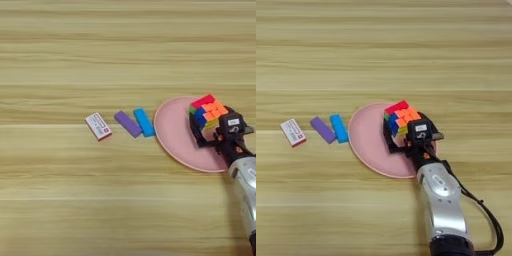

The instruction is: Move the objects on the table

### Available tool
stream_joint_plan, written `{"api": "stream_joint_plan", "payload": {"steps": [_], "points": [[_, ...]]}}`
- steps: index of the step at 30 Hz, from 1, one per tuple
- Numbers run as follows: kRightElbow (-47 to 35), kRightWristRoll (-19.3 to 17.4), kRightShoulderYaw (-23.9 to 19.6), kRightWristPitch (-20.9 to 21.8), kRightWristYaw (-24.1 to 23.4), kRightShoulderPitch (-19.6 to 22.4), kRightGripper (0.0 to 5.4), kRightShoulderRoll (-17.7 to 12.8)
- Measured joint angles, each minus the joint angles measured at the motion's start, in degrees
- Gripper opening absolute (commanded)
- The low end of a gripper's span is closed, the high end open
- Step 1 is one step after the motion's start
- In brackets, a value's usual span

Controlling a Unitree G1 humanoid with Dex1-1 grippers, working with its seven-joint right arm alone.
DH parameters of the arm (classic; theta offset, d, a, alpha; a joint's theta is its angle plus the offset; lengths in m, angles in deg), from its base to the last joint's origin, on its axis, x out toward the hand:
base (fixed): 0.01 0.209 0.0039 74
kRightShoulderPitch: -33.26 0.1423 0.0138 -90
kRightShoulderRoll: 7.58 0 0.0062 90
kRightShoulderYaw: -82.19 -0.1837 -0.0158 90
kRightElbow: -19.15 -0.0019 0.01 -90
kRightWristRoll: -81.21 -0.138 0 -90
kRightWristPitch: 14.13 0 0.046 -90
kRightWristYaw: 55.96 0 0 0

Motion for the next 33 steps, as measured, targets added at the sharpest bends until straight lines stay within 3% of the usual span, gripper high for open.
{"api": "stream_joint_plan", "payload": {"steps": [8,26,33], "points": [[0.0,-0.9,0.0,0.0,0.3,0.0,3.66,0.1],[-4.2,-1.3,-0.4,-1.3,0.4,-0.3,3.59,0.3],[-9.1,-2.6,-3.5,-3.6,-1.1,-0.8,3.59,0.0]]}}
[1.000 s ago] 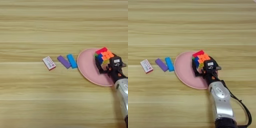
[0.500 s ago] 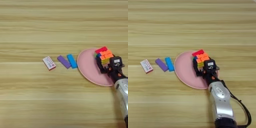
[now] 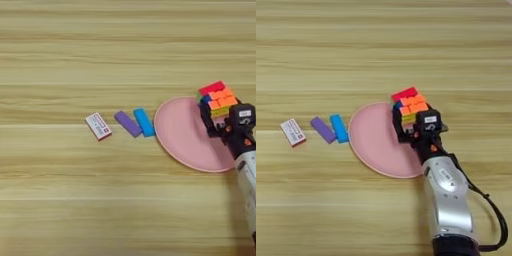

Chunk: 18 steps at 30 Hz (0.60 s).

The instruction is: Move the objects on the table

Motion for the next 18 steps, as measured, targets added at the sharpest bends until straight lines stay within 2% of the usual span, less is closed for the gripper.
{"api": "stream_joint_plan", "payload": {"steps": [5,12,18], "points": [[-1.4,-1.7,-6.5,-2.5,-2.5,-0.6,3.59,-2.1],[2.1,-1.7,-12.0,-3.9,-5.6,-1.9,3.59,-3.7],[8.5,-1.2,-12.3,-3.8,-6.6,-1.4,3.59,-4.1]]}}
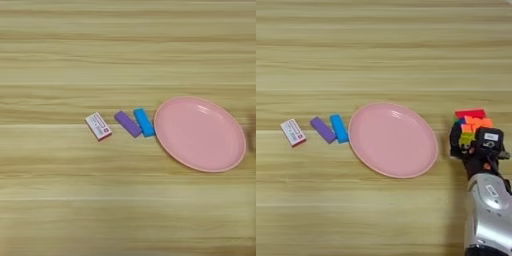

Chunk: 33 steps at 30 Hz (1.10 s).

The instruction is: Move the objects on the table

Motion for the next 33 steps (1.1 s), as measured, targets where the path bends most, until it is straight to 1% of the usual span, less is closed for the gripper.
{"api": "stream_joint_plan", "payload": {"steps": [3,5,10,11,13,16,22,23,25,33], "points": [[2.6,0.6,0.8,0.2,0.1,0.8,3.59,-0.1],[3.3,0.6,1.0,0.3,0.2,1.6,3.59,-0.1],[3.9,0.6,1.9,0.9,0.5,2.0,3.59,-0.1],[3.9,0.6,2.0,0.9,0.6,2.1,3.87,-0.1],[4.0,0.6,2.1,1.0,0.6,2.1,4.07,-0.1],[4.2,0.7,2.3,1.0,0.5,2.1,4.54,-0.1],[4.2,0.7,2.3,1.0,0.5,2.0,5.13,-0.1],[4.1,0.7,2.3,1.0,0.4,2.0,5.30,-0.1],[4.1,0.7,2.2,1.0,0.4,2.0,5.38,-0.1],[1.3,0.4,1.8,1.0,-0.1,1.6,5.38,-0.1]]}}
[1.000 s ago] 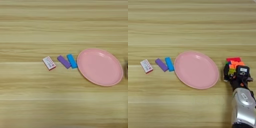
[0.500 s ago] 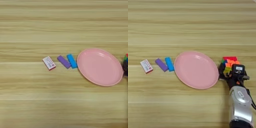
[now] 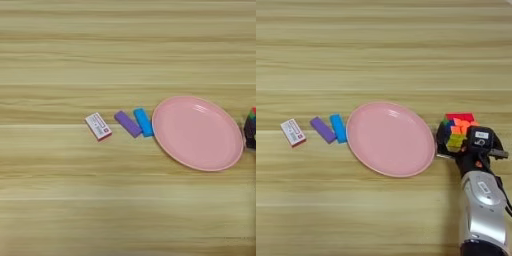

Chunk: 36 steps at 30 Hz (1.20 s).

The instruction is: Move the objects on the table

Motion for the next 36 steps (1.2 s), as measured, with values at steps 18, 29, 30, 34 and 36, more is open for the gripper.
{"api": "stream_joint_plan", "payload": {"steps": [18,29,30,34,36], "points": [[-6.3,-1.6,-2.2,0.3,-1.6,-0.2,5.38,0.2],[-1.7,-1.2,-2.6,0.5,-3.0,1.3,5.38,-0.3],[-1.3,-1.2,-2.6,0.5,-3.1,1.4,5.38,-0.3],[-0.2,-1.3,-2.6,0.3,-3.1,1.9,5.38,-0.4],[0.3,-1.4,-2.6,-0.2,-3.1,2.4,5.38,-0.5]]}}
